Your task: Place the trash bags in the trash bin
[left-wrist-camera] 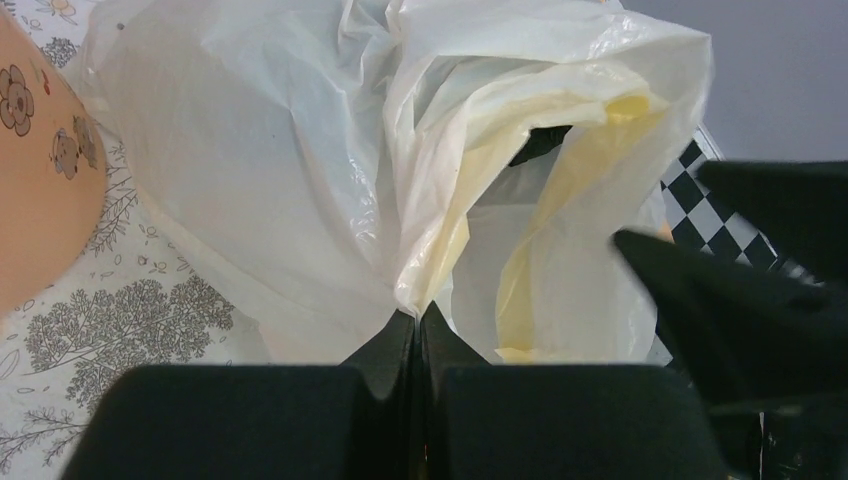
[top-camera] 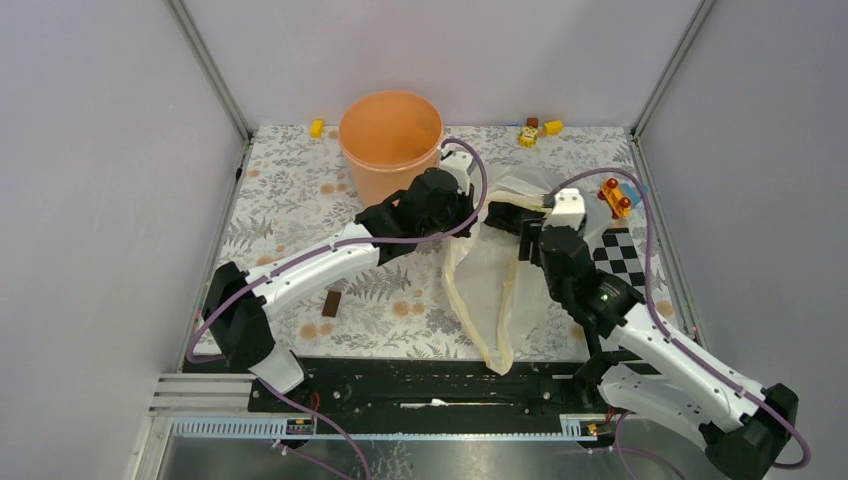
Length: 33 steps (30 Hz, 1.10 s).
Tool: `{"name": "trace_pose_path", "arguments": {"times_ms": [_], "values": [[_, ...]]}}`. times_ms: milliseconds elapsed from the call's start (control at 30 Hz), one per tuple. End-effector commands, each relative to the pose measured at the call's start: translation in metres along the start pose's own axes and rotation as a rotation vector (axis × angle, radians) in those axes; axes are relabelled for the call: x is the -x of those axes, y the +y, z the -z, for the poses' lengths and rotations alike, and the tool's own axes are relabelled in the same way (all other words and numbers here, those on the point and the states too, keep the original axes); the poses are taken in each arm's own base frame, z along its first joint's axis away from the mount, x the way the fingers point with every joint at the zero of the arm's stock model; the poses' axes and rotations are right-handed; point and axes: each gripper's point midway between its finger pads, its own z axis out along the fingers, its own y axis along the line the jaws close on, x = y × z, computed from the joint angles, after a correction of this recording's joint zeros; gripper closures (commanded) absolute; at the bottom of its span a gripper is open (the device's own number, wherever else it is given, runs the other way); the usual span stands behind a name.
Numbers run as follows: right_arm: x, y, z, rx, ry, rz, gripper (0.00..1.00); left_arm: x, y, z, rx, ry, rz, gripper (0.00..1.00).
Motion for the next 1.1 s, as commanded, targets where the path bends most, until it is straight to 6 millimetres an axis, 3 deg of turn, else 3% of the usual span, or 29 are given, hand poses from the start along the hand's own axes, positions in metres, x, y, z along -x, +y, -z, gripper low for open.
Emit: {"name": "trace_pose_path", "arguments": {"times_ms": [0,100,233,367,467,567,667,767,967,1067], "values": [[0.014,-0.074,0.023,-0.393,-0.118,-0.102,0.3,0.026,-0.007,0.013,-0.021,-0.064,0.032,1.0],[0.015,-0.084,0.031,-0.439,-0.114,-0.133,0.3,0.027,-0.009,0.018,-0.04,-0.063,0.042,1.0],[0.036,-0.031,0.031,-0.081,-0.105,-0.054,0.29,0.03,-0.013,0.019,-0.065,-0.06,0.036,1.0],[0.055,0.003,0.04,0.118,-0.094,-0.054,0.25,0.029,-0.015,0.019,-0.075,-0.04,0.047,1.0],[0.059,0.036,0.041,0.263,-0.036,-0.039,0.27,0.03,-0.013,0.021,-0.076,-0.039,0.059,1.0],[0.048,0.071,0.03,0.377,0.08,-0.005,0.38,0.028,-0.01,0.02,-0.081,-0.036,0.074,1.0],[0.029,0.087,0.013,0.41,0.099,0.0,0.66,0.028,-0.01,0.015,-0.102,-0.027,0.086,1.0],[0.018,0.082,-0.005,0.365,0.001,-0.019,0.98,0.031,-0.013,0.015,-0.125,-0.032,0.099,1.0],[0.001,0.028,-0.036,0.029,-0.079,-0.051,1.0,0.049,-0.016,0.02,-0.151,-0.052,0.115,1.0],[-0.014,-0.036,-0.04,-0.319,0.017,-0.074,1.0,0.055,-0.02,0.026,-0.171,-0.062,0.116,1.0]]}}
